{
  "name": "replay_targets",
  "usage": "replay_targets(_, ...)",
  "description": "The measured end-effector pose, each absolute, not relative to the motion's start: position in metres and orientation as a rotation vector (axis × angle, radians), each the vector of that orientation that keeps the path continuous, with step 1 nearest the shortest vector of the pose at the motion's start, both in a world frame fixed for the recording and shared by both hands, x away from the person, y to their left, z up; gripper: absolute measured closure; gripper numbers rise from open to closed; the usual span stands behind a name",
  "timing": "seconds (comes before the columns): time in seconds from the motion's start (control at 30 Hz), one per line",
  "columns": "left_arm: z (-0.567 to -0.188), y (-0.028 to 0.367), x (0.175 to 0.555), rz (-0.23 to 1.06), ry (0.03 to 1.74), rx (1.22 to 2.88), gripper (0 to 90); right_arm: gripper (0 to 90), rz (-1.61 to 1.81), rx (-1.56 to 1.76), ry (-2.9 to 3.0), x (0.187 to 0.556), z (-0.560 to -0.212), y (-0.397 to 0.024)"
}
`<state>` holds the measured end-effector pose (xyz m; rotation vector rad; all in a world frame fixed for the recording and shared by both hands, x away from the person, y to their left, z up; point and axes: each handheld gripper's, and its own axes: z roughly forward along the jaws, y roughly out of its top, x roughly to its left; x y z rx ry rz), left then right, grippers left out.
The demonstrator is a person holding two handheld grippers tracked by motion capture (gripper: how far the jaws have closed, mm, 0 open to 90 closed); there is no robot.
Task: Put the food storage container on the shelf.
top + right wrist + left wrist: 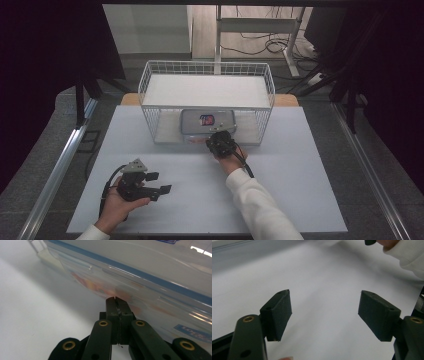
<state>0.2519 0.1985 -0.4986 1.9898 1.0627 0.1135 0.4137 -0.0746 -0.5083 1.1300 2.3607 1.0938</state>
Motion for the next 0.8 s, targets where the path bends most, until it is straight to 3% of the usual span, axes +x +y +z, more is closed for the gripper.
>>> replay_targets(0.33,-0.5,0.198,0.252,0.112,1.069,1.987,26.6,89.2,1.099,1.123,2.369,0.412,-0.503,-0.082)
replay_targets(0.53,-0.5,0.199,0.25,0.121,1.079,1.988,26.6,89.2,1.113,1.01,2.445,0.366,-0.479,-0.111)
replay_targets(0.8,-0.5,0.195,0.248,0.123,1.081,2.0,26.2,88.1,1.203,1.01,2.46,0.294,-0.458,-0.194)
